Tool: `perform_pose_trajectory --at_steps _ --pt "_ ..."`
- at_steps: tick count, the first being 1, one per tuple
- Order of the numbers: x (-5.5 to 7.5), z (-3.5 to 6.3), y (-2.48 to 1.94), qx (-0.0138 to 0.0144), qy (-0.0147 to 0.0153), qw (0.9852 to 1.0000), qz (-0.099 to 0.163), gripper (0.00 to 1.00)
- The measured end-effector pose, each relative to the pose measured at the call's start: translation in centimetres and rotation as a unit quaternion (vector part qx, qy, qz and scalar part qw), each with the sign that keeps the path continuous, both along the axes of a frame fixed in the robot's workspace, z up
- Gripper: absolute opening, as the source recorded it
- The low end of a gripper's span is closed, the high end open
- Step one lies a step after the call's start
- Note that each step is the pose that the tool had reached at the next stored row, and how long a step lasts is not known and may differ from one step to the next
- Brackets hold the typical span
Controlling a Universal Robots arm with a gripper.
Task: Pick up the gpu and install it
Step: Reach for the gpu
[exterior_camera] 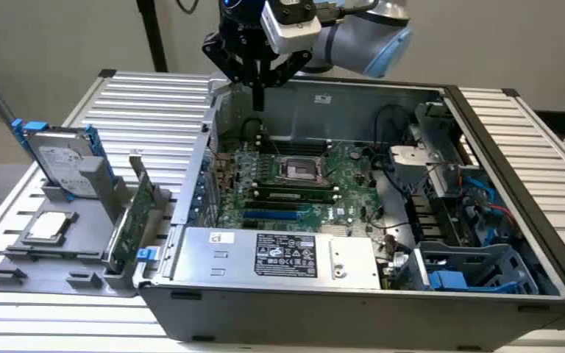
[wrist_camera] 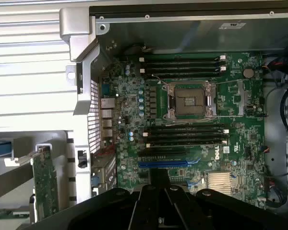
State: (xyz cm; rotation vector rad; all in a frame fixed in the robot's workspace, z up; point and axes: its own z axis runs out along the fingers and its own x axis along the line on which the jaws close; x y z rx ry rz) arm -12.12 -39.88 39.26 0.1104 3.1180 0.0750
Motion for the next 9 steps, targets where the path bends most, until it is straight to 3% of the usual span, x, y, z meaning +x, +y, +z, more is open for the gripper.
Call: perform_pose_trajectory --at_steps 9 --pt "0.0 0.0 0.0 0.0 0.0 1.0 0.0 0.11"
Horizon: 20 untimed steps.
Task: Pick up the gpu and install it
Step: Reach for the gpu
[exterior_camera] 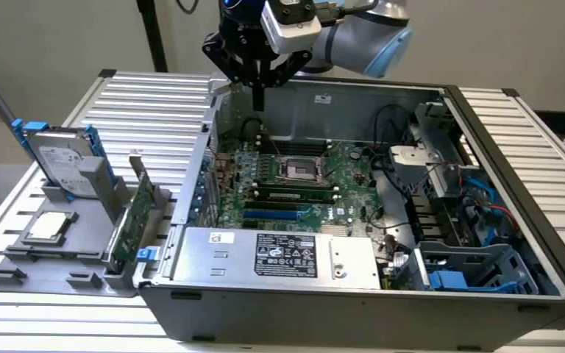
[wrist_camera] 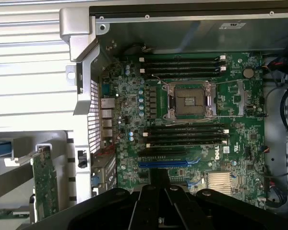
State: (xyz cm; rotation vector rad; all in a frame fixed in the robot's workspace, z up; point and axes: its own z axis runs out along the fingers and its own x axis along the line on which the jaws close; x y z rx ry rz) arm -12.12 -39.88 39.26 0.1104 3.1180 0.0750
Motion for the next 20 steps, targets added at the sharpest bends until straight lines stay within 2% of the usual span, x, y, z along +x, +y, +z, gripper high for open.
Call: perform_pose_trajectory --at_steps 7,14,20 --pt "-0.2 0.0 -0.09 0.0 0.0001 1.0 0.0 0.11" --pt "-2.9 -0.01 -1.58 0.0 0.0 1.0 0.0 0.11" --pt "-5.6 -0.04 -2.39 -0.0002 0.0 1.0 0.0 0.11"
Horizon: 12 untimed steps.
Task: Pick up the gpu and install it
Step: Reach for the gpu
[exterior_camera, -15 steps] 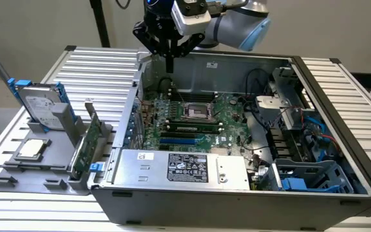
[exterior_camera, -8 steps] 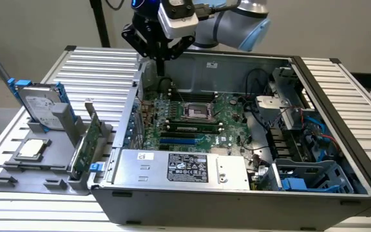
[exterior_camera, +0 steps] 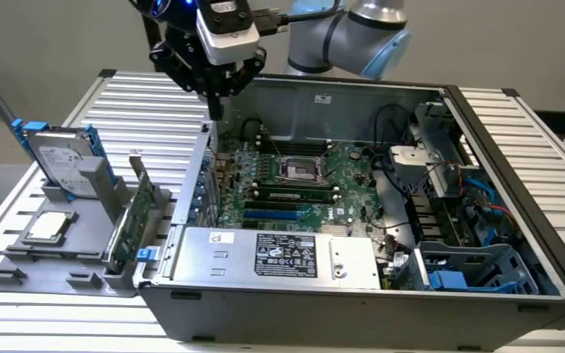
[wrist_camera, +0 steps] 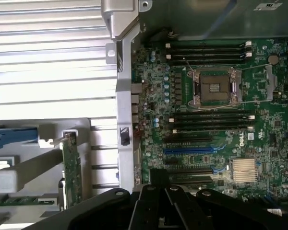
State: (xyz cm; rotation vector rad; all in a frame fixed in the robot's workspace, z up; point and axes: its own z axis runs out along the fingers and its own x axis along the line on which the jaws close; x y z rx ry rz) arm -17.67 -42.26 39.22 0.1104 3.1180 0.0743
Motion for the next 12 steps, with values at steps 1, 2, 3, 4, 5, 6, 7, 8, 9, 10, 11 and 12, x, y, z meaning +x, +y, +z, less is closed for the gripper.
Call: perform_pose_trajectory --at_steps 1,2,3,4,5,6,7,8,9,10,11,12 --pt "-0.4 -0.01 -0.11 -0.0001 0.0 1.0 0.0 0.11" --pt "-0.9 -0.02 -0.22 -0.0001 0.0 1.0 0.0 0.11" --pt "-1.4 -0.03 -0.33 -0.0002 0.0 1.0 0.0 0.11" --pt "-1.8 -0.04 -0.43 -0.0003 0.0 1.0 0.0 0.11" --pt "-2.3 -0.06 -0.53 -0.0004 0.0 1.0 0.0 0.11" --pt "-2.7 -0.07 -0.63 -0.0005 0.0 1.0 0.0 0.11" --pt "-3.2 -0.09 -0.73 -0.0006 0.0 1.0 0.0 0.11" --pt "-3.6 -0.1 -0.82 -0.0007 0.0 1.0 0.0 0.11" --pt "-4.1 -0.11 -0.92 -0.0009 0.0 1.0 0.0 0.11" --pt "-4.6 -0.13 -1.01 -0.001 0.0 1.0 0.0 0.11" --pt "-5.0 -0.15 -1.11 -0.0012 0.0 1.0 0.0 0.11" --pt "-5.5 -0.17 -1.19 -0.0013 0.0 1.0 0.0 0.11"
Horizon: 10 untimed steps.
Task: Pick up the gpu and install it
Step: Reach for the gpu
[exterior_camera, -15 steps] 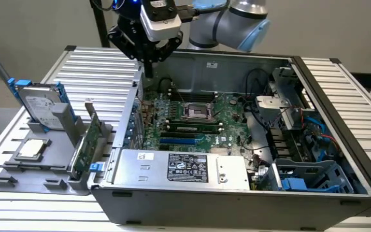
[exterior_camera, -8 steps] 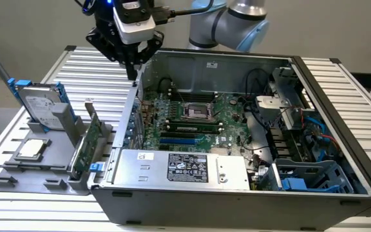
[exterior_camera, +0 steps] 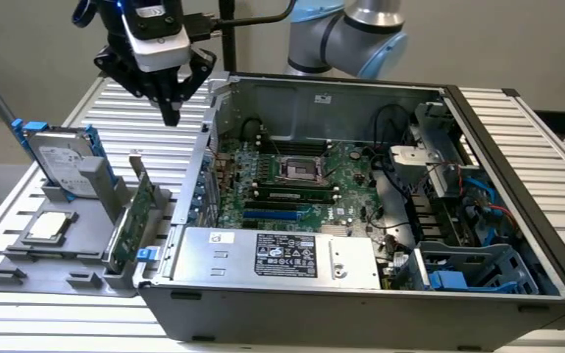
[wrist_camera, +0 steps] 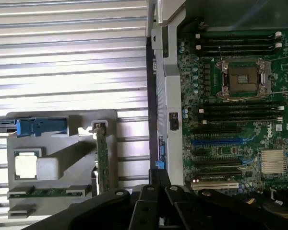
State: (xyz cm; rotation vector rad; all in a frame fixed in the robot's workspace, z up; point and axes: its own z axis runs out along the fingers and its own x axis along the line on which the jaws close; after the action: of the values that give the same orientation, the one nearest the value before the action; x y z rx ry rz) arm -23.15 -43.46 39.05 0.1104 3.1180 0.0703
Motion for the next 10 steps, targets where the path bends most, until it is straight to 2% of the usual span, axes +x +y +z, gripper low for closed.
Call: perform_pose_trajectory --at_steps 10 --pt "-4.5 -0.45 -0.76 -0.0011 0.0 1.0 0.0 0.11"
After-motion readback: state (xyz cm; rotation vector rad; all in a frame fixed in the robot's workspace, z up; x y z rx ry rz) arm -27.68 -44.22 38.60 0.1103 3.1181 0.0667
